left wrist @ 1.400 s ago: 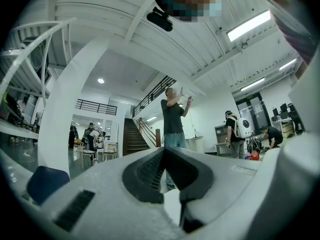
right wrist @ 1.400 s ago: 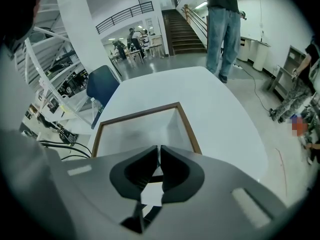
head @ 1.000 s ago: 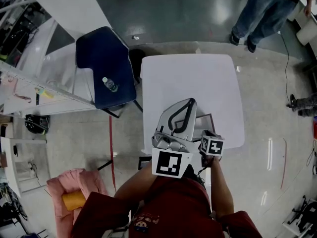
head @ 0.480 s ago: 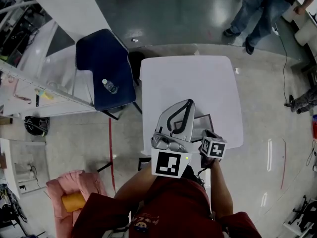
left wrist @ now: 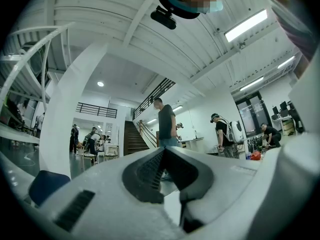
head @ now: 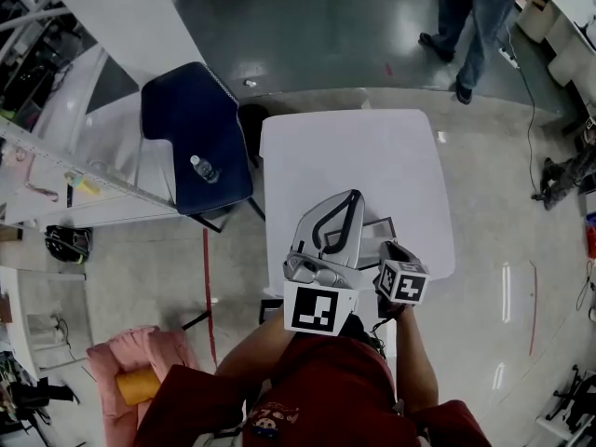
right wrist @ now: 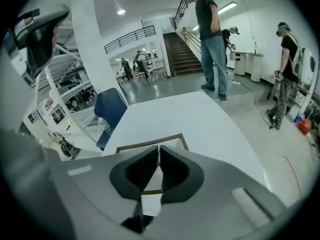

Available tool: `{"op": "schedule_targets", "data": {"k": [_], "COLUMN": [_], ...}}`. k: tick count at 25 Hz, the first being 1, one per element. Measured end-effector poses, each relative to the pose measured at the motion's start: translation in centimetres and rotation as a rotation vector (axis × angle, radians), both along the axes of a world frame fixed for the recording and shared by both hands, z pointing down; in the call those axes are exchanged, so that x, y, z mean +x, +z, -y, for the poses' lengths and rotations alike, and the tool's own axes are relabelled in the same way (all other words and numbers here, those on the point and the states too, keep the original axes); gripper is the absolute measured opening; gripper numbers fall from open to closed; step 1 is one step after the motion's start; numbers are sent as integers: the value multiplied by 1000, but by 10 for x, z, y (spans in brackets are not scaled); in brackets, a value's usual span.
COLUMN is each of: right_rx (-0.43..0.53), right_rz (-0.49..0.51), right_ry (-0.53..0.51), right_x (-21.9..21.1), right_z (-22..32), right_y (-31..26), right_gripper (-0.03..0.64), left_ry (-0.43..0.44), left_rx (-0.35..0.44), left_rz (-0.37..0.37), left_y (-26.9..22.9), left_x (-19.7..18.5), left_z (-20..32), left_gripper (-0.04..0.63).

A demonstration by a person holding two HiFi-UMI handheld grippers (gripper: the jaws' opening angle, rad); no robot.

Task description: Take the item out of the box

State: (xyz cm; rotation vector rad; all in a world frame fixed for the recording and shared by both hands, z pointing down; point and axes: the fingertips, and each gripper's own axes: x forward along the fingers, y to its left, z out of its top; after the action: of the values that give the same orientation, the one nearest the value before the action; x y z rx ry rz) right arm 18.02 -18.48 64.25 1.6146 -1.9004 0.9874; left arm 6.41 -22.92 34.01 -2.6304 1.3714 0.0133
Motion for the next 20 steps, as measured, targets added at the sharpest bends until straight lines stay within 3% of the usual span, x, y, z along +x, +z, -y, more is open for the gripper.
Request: {"op": "schedule_targets", "data": {"k": [20], "right_rx": [255], "right_rz": [-5], "right_ry": [-18], "right_x": [0], "right_z": [20], "right_y": [-105], "right_gripper": [15], "left_ry": [16], "left_rx": [30], "left_rz": [-13], "left_y": [-11], "left_x": [5], "left_z": [-4], "left_gripper": [3]}}
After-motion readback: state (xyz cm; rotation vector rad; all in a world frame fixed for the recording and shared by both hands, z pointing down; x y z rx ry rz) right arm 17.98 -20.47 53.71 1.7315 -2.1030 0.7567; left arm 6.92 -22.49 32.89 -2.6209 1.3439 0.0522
